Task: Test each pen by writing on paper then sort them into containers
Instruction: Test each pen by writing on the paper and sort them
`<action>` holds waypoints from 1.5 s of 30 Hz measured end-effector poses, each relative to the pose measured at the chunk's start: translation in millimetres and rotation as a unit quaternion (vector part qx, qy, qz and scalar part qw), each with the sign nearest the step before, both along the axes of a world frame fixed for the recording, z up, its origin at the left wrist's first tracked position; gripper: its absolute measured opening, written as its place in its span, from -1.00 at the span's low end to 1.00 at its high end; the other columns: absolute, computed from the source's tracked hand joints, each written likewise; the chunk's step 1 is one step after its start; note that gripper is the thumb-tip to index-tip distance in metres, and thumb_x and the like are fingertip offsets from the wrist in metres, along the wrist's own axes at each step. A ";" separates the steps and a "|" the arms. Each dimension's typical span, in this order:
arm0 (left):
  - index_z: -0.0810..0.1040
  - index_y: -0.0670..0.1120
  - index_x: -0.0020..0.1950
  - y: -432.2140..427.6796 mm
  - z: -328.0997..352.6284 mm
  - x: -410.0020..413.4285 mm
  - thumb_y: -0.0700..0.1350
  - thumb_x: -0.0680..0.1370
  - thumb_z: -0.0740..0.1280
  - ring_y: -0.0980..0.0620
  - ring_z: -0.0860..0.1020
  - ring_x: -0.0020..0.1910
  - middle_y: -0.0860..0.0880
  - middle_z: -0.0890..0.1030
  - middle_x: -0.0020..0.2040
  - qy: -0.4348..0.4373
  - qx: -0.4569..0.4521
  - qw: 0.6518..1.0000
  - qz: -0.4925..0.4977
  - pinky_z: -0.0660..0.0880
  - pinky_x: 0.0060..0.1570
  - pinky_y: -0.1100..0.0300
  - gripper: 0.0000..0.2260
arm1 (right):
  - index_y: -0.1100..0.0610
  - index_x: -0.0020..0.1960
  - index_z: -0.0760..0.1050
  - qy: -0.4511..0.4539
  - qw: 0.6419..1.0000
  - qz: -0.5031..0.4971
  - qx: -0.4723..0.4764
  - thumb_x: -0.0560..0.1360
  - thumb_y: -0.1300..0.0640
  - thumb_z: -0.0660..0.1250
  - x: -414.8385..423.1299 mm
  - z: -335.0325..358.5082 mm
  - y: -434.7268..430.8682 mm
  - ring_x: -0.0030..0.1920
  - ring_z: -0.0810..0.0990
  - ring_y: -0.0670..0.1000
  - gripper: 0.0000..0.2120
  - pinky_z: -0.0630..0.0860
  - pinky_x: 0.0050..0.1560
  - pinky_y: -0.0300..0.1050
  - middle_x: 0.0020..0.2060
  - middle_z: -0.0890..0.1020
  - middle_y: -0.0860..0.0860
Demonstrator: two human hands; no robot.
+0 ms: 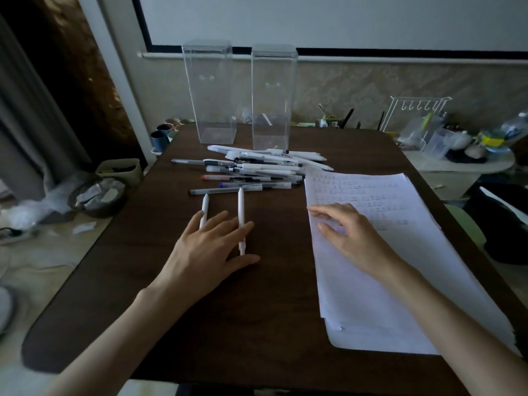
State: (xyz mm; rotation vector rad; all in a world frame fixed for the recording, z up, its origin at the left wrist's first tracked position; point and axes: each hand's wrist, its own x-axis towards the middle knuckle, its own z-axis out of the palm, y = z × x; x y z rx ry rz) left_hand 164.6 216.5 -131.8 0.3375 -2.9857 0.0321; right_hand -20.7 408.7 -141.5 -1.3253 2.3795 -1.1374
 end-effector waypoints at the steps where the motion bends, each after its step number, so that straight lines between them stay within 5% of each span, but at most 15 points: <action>1: 0.47 0.08 0.32 -6.2 0.5 7.5 0.39 0.47 -0.09 -0.05 0.44 0.31 -0.01 0.55 0.25 -0.001 -0.024 1.000 0.014 0.28 0.25 -0.07 -0.36 | -0.02 0.26 0.49 0.028 1.000 0.001 0.013 0.57 0.17 0.25 0.5 1.5 -2.0 0.20 0.41 -0.14 -0.71 0.33 0.22 -0.29 0.09 0.53 -0.18; 4: 0.53 0.05 0.26 -21.3 -0.3 22.9 0.43 0.46 -0.08 -0.11 0.43 0.32 -0.10 0.51 0.29 -0.017 -0.026 0.998 0.052 0.26 0.25 -0.09 -0.32 | 0.07 0.21 0.54 0.126 0.990 0.019 0.057 0.57 0.17 0.24 2.5 9.6 -15.9 0.16 0.39 -0.10 -0.76 0.29 0.09 -0.39 0.11 0.56 -0.09; 9: 0.48 0.02 0.32 -23.6 -8.5 28.9 0.44 0.43 -0.08 -0.04 0.31 0.40 -0.05 0.38 0.40 0.025 0.051 0.995 0.085 0.23 0.35 -0.09 -0.28 | 0.12 0.20 0.55 0.206 0.975 0.068 0.039 0.57 0.19 0.22 10.4 28.0 -81.4 0.20 0.40 -0.01 -0.76 0.25 0.20 -0.22 0.15 0.57 -0.02; 13: 0.42 0.04 0.37 -24.8 -12.5 31.1 0.43 0.44 -0.02 0.00 0.36 0.35 0.03 0.31 0.44 0.073 0.115 0.985 0.105 0.30 0.29 0.11 -0.31 | 0.12 0.26 0.50 0.261 0.960 0.075 0.064 0.58 0.14 0.21 12.1 25.7 -141.4 0.26 0.39 0.05 -0.73 0.31 0.23 -0.08 0.21 0.55 0.03; 17: 0.39 0.08 0.38 -24.0 -12.0 32.0 0.45 0.40 -0.07 0.04 0.34 0.36 0.08 0.28 0.46 0.080 0.118 0.984 0.110 0.31 0.25 0.16 -0.28 | 0.14 0.19 0.52 0.308 0.943 0.045 0.120 0.57 0.06 0.25 9.4 10.7 -160.0 0.23 0.40 0.10 -0.74 0.37 0.20 -0.01 0.14 0.53 0.07; 22: 0.40 0.09 0.37 -25.2 -11.8 31.4 0.44 0.39 -0.07 0.02 0.34 0.37 0.04 0.30 0.45 0.076 0.112 0.985 0.107 0.32 0.25 0.12 -0.28 | 0.16 0.04 0.56 0.351 0.934 -0.005 0.070 0.54 0.07 0.28 7.6 16.4 -141.5 0.10 0.40 0.06 -0.81 0.27 0.11 -0.11 0.01 0.52 0.05; 24: 0.39 0.08 0.39 -26.8 -12.8 31.4 0.44 0.40 -0.07 0.01 0.28 0.41 0.00 0.28 0.46 0.065 0.100 0.988 0.099 0.25 0.32 0.07 -0.28 | 0.19 -0.02 0.54 0.302 0.953 -0.039 0.010 0.53 0.11 0.31 7.9 31.3 -119.8 -0.02 0.44 0.01 -0.86 0.29 0.00 -0.19 -0.08 0.55 0.05; 27: 0.47 0.01 0.32 -24.9 -10.1 26.3 0.39 0.46 -0.02 -0.06 0.28 0.41 -0.08 0.36 0.41 0.077 0.072 0.992 0.063 0.26 0.32 -0.05 -0.34 | 0.22 -0.10 0.45 0.086 0.993 -0.049 -0.066 0.51 0.17 0.33 4.9 54.0 -73.0 -0.25 0.54 0.01 -0.88 0.49 -0.21 -0.10 -0.27 0.57 0.05; 32: 0.51 0.01 0.27 4.6 10.9 -7.8 0.33 0.48 -0.01 0.03 0.40 0.31 0.02 0.47 0.29 0.095 0.108 0.989 -0.032 0.32 0.24 0.11 -0.41 | 0.17 -0.18 0.37 -0.193 0.974 -0.026 -0.113 0.53 0.28 0.25 -12.8 61.4 -2.1 -0.36 0.58 -0.10 -0.87 0.45 -0.31 -0.35 -0.40 0.59 0.09; 39: 0.57 -0.09 0.09 67.2 2.2 -91.5 0.19 0.52 0.21 -0.01 0.51 -0.09 -0.01 0.58 -0.06 0.131 0.172 0.968 -0.131 0.45 -0.16 0.12 -0.60 | 0.15 -0.29 0.51 -0.246 0.957 -0.020 -0.151 0.40 0.06 0.44 -19.9 24.4 23.5 -0.42 0.39 -0.09 -0.80 0.34 -0.36 -0.29 -0.49 0.44 -0.03; 42: 0.55 -0.16 -0.07 73.6 -10.1 -101.3 0.10 0.54 0.12 -0.01 0.50 -0.21 -0.03 0.56 -0.18 0.173 0.243 0.943 -0.145 0.48 -0.28 0.04 -0.63 | 0.19 -0.27 0.52 -0.243 0.956 0.012 -0.166 0.38 0.09 0.41 -17.0 19.3 23.6 -0.41 0.38 -0.10 -0.82 0.33 -0.38 -0.32 -0.47 0.44 -0.02; 45: 0.52 -0.18 0.02 70.8 -14.5 -99.0 0.00 0.58 0.13 0.04 0.49 -0.21 -0.02 0.52 -0.12 0.200 0.271 0.931 -0.144 0.44 -0.26 0.16 -0.71 | 0.23 -0.22 0.53 -0.223 0.959 0.039 -0.168 0.43 0.21 0.41 -16.5 16.3 19.9 -0.36 0.48 -0.06 -0.88 0.41 -0.31 -0.28 -0.42 0.52 0.01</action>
